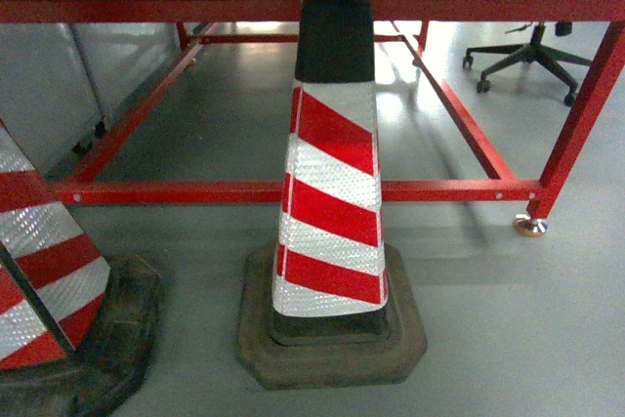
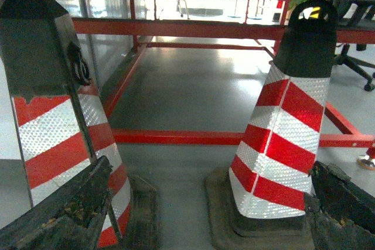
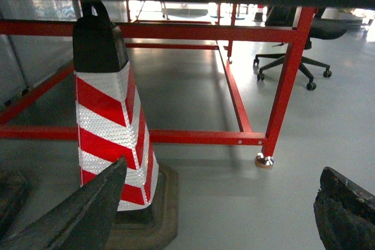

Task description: Sort blue parts and orange caps into right shelf containers

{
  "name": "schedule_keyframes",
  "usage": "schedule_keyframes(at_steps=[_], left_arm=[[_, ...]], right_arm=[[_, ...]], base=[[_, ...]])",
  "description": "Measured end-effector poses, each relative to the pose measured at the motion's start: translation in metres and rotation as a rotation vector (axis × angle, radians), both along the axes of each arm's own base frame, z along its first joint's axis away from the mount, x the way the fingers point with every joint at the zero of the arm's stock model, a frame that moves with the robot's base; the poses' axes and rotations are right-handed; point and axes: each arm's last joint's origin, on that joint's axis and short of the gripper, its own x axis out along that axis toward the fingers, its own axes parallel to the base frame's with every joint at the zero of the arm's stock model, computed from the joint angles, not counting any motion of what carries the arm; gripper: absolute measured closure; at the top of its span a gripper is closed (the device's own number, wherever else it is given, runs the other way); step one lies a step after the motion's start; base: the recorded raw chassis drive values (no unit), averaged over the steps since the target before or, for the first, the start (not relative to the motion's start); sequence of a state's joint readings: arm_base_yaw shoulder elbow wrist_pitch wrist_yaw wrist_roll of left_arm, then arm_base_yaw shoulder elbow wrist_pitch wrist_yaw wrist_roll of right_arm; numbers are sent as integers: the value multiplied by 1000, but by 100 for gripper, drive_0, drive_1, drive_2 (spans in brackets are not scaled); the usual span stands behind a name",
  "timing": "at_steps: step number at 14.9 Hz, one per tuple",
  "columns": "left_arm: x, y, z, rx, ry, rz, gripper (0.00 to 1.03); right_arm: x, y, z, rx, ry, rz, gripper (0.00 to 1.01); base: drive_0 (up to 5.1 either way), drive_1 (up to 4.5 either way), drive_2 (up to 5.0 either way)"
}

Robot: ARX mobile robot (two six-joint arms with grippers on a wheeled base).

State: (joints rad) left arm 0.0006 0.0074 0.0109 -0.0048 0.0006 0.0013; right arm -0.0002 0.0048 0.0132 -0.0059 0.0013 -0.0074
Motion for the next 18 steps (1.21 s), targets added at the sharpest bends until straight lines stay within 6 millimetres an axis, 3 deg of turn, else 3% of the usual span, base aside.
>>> schedule_keyframes(at_steps=[18], left_arm=[[0,0,0,-1,0,1,5]], right_arm=[[0,0,0,8,0,1,3]], base=[[0,0,0]])
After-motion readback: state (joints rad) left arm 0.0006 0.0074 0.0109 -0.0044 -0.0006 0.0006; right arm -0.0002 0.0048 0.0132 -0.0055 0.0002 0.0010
